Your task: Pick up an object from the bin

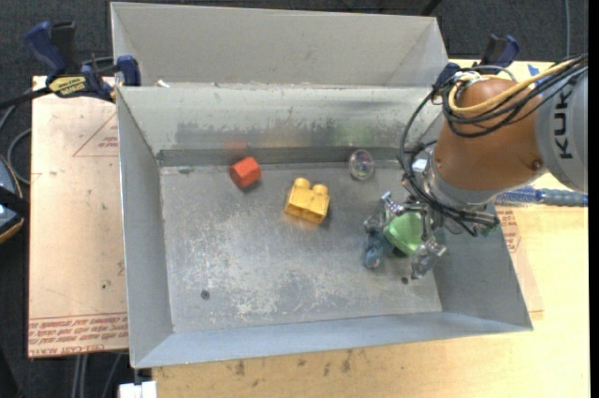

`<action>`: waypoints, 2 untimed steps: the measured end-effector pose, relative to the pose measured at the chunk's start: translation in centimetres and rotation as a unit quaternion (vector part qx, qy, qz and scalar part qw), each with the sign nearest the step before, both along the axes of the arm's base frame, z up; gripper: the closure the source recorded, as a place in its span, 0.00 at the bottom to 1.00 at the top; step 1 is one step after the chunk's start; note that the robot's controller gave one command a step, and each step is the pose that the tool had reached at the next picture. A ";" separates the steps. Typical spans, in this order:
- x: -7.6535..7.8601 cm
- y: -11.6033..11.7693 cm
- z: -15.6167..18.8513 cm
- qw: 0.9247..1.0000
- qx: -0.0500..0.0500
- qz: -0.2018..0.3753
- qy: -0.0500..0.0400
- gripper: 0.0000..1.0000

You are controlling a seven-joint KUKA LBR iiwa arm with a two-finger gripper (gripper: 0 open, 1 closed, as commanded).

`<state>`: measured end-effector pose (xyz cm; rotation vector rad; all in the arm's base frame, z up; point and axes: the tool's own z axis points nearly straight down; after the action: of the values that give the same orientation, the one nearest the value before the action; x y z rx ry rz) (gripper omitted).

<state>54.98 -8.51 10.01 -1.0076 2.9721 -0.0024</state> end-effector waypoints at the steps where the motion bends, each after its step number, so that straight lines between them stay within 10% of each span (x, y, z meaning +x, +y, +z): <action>1: 4.1 -3.8 -2.2 0.996 0.003 0.092 -0.001 0.00; 2: 4.2 -3.6 -2.2 0.996 0.001 0.091 0.000 0.00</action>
Offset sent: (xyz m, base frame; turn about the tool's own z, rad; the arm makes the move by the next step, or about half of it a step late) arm 0.0493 -0.0541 -0.0301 -0.1947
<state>59.22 -12.15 7.80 -1.2743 2.8670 0.0024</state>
